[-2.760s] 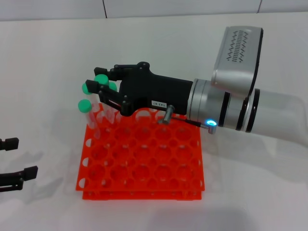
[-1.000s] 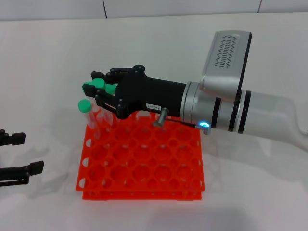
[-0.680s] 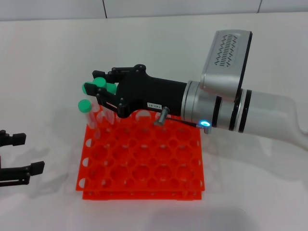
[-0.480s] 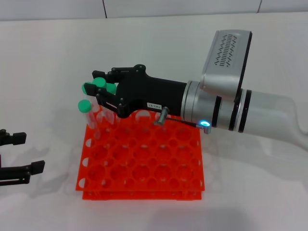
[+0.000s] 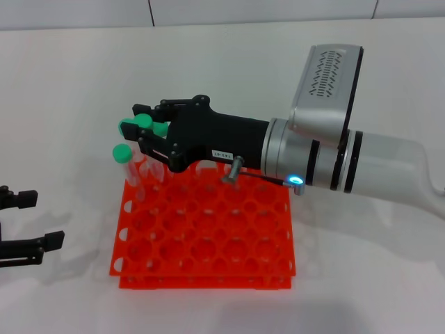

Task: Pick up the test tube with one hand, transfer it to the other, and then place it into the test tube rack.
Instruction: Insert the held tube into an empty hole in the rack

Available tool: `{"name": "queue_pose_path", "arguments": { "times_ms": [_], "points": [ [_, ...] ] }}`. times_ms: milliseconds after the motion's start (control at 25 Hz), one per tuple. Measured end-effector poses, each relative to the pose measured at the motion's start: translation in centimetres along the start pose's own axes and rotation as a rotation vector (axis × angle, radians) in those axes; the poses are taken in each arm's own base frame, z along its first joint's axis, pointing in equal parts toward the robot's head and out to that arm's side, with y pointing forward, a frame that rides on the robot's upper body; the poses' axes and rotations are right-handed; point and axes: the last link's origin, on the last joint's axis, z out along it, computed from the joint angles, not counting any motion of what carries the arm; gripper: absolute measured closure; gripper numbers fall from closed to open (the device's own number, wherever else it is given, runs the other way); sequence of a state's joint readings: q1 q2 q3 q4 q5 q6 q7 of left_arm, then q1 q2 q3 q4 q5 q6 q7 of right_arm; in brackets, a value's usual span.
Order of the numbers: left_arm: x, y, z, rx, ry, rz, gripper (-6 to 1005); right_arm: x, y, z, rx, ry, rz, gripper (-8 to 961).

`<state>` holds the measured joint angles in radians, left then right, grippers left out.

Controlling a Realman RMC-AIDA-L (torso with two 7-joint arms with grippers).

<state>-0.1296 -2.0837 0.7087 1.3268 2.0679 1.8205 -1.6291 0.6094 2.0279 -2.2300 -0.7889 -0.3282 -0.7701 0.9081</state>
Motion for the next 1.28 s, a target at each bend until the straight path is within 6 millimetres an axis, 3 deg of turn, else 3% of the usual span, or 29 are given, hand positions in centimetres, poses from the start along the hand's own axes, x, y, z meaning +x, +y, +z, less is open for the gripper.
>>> {"name": "queue_pose_path", "arguments": {
  "times_ms": [1280],
  "points": [
    [0.29, -0.36, 0.17, 0.008, -0.009, 0.006, 115, 0.45, -0.11, 0.10, -0.015, 0.027, 0.005, 513]
  ]
}}
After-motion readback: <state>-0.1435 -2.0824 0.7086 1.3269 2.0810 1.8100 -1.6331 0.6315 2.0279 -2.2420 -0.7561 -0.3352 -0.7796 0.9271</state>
